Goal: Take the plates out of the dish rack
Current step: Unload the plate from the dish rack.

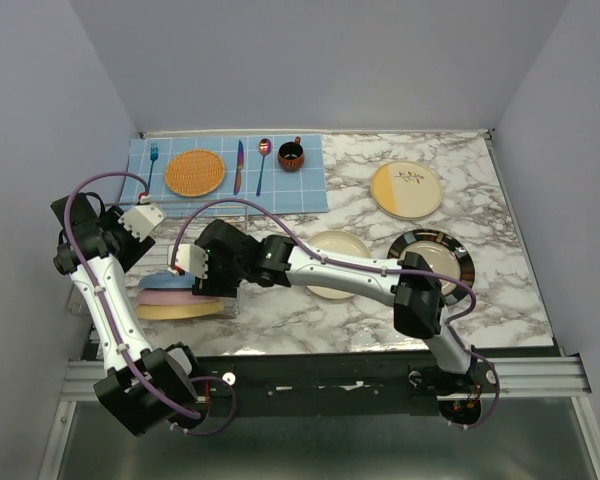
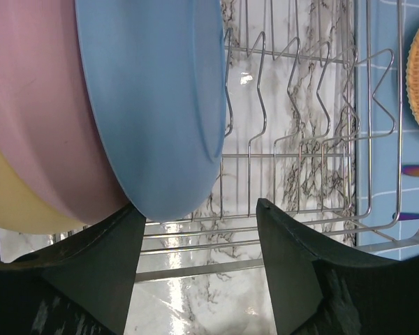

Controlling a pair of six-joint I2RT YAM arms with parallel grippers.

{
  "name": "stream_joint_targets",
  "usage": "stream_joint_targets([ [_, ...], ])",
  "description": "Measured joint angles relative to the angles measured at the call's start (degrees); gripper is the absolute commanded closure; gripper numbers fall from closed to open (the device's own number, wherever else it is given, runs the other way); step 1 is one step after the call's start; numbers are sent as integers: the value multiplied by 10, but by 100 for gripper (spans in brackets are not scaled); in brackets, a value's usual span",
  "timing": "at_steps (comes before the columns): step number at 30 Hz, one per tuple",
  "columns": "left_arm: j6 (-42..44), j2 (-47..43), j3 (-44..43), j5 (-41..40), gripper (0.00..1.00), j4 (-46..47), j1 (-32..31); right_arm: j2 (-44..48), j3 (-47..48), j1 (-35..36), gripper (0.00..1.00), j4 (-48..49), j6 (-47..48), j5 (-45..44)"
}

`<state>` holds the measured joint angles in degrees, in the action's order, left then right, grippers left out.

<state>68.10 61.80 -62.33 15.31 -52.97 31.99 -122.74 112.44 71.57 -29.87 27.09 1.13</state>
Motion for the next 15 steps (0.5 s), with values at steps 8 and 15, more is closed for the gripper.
stream_joint_targets([
  [8, -7, -12, 12, 5, 29, 15, 1, -5, 0, -2, 28, 4, 0, 0],
  [15, -27, -21, 12, 12, 29, 47, 2, -10, 0, -2, 44, 18, -1, -5],
])
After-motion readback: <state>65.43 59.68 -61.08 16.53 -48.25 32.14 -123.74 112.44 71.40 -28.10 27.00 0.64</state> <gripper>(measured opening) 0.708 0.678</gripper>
